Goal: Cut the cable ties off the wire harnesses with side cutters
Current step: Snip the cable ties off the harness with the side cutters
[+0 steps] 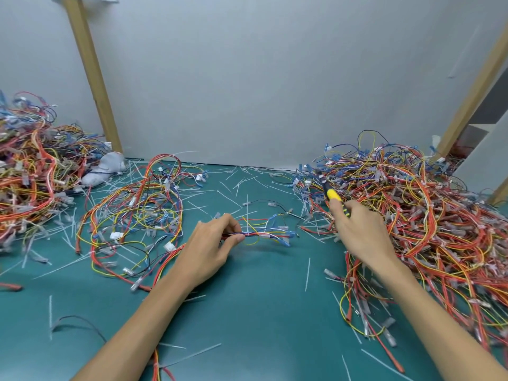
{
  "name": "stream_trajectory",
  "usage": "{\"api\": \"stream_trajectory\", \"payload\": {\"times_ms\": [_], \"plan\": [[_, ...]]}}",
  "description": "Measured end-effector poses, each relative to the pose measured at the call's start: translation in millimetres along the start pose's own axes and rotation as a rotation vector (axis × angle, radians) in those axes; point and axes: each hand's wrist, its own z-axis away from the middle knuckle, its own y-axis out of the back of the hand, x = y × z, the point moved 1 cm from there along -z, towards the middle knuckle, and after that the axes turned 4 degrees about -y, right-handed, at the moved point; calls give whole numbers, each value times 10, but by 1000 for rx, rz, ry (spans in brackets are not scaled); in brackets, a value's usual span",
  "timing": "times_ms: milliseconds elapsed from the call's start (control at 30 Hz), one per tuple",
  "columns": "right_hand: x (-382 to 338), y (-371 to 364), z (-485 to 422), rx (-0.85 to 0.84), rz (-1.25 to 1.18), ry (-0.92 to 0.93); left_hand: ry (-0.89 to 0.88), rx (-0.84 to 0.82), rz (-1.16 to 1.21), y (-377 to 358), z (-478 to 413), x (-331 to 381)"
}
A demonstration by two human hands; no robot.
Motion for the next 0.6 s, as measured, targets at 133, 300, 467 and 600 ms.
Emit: {"api": "stream_trajectory", "payload": {"times_ms": [133, 300, 467, 600], "plan": [[-96, 18, -104, -69, -385, 27, -4, -11, 3, -7, -5, 2], [-302, -315, 21, -248, -889, -3, -4, -23, -11, -23, 4, 6], [-307, -597, 198, -522, -1174, -183, 4, -69, -21, -46, 6, -5], [-233, -695, 273, -563, -1126, -204, 17, -74, -20, -66, 7, -26]]}}
